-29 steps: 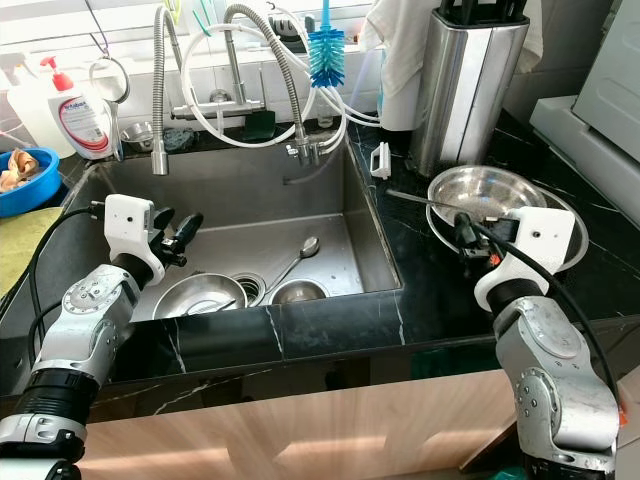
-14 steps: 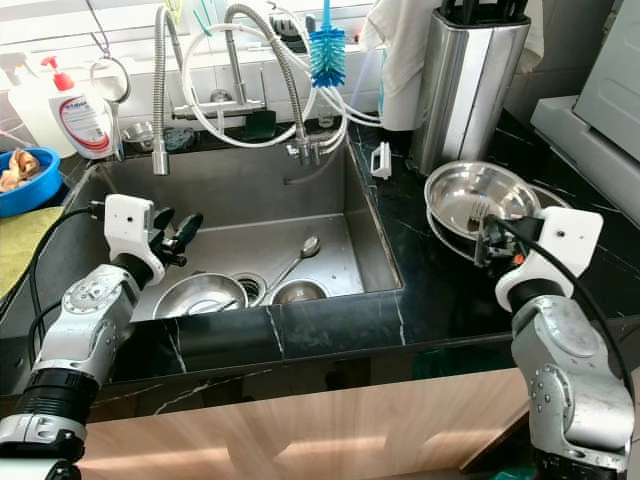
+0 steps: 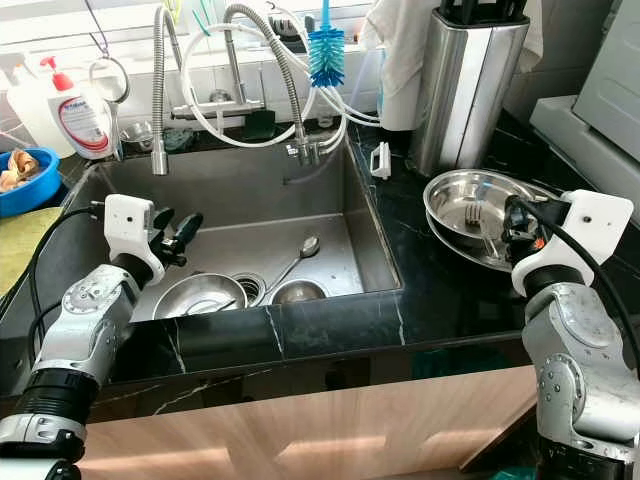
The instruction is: Kitchen organization
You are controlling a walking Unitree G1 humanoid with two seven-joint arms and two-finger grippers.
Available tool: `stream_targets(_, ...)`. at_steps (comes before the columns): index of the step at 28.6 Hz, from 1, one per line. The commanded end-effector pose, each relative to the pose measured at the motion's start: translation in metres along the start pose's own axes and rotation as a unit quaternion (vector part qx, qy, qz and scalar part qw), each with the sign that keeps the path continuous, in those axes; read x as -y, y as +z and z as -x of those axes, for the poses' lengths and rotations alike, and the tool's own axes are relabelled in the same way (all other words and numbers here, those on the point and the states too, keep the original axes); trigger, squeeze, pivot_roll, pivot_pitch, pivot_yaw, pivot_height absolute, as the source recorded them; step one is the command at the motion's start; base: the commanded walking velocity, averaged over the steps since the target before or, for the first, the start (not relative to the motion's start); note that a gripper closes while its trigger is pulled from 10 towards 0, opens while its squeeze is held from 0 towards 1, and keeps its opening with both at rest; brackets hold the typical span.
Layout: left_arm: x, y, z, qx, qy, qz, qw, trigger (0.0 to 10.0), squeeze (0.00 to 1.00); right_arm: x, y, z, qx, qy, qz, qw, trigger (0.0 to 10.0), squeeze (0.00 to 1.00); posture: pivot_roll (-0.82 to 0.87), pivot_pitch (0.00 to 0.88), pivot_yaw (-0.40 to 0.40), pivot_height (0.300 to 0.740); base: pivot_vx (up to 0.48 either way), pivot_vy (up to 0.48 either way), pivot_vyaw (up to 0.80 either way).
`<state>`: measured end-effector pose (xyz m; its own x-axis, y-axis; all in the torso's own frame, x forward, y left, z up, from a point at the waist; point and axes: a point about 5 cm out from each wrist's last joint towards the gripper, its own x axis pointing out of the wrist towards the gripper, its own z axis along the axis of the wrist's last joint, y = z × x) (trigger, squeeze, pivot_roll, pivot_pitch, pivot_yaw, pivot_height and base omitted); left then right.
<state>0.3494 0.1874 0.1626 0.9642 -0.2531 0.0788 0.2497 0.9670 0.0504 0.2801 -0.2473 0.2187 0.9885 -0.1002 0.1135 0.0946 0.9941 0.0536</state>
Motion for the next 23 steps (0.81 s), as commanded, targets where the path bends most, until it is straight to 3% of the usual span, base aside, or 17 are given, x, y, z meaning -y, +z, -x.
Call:
stream_targets(1,-0.005,0.007,-0.001,0.011,0.008,-0.008,1.000,10.0,0.00,-0.021,0.018,0.000,0.044,0.059,0.006,0.997,10.0,0.00,-0.07,0.000,0.069,0.740,0.000,0.000,0.00)
stream_targets(2,-0.005,0.007,-0.001,0.011,0.008,-0.008,1.000,10.0,0.00,-0.026,0.020,0.001,0.048,0.070,0.005,0.996,10.0,0.00,-0.07,0.000,0.069,0.740,0.000,0.000,0.00)
stream_targets(4,-0.005,0.007,-0.001,0.012,0.012,-0.007,1.000,10.0,0.00,-0.049,0.026,0.005,0.068,0.136,-0.002,0.988,10.0,0.04,-0.07,0.000,0.067,0.740,0.000,0.000,0.00)
stream_targets(6,-0.005,0.007,-0.001,0.012,0.013,-0.007,1.000,10.0,0.00,-0.054,0.027,0.006,0.072,0.152,-0.002,0.986,10.0,0.04,-0.07,0.000,0.067,0.740,0.000,0.000,0.00)
stream_targets(7,-0.005,0.007,-0.001,0.012,0.013,-0.007,1.000,10.0,0.00,-0.059,0.026,0.008,0.070,0.171,-0.004,0.983,10.0,1.00,-0.07,0.000,0.067,0.740,0.000,0.000,0.00)
stream_targets(16,-0.007,0.006,0.001,0.010,0.019,-0.007,1.000,10.0,0.00,-0.069,0.025,0.015,0.072,0.215,0.012,0.974,10.0,1.00,-0.07,0.000,0.064,0.740,0.000,0.000,0.00)
stream_targets(20,-0.008,0.005,0.001,0.008,0.020,-0.006,1.000,10.0,0.00,-0.061,0.029,0.011,0.100,0.128,0.050,0.985,10.0,1.00,-0.09,0.000,0.067,0.740,0.000,0.000,0.00)
stream_targets(23,-0.004,0.004,-0.001,0.008,0.017,-0.005,1.000,10.0,0.00,-0.070,0.021,0.014,0.114,0.078,0.022,0.990,10.0,1.00,-0.08,0.000,0.066,0.740,0.000,0.000,0.00)
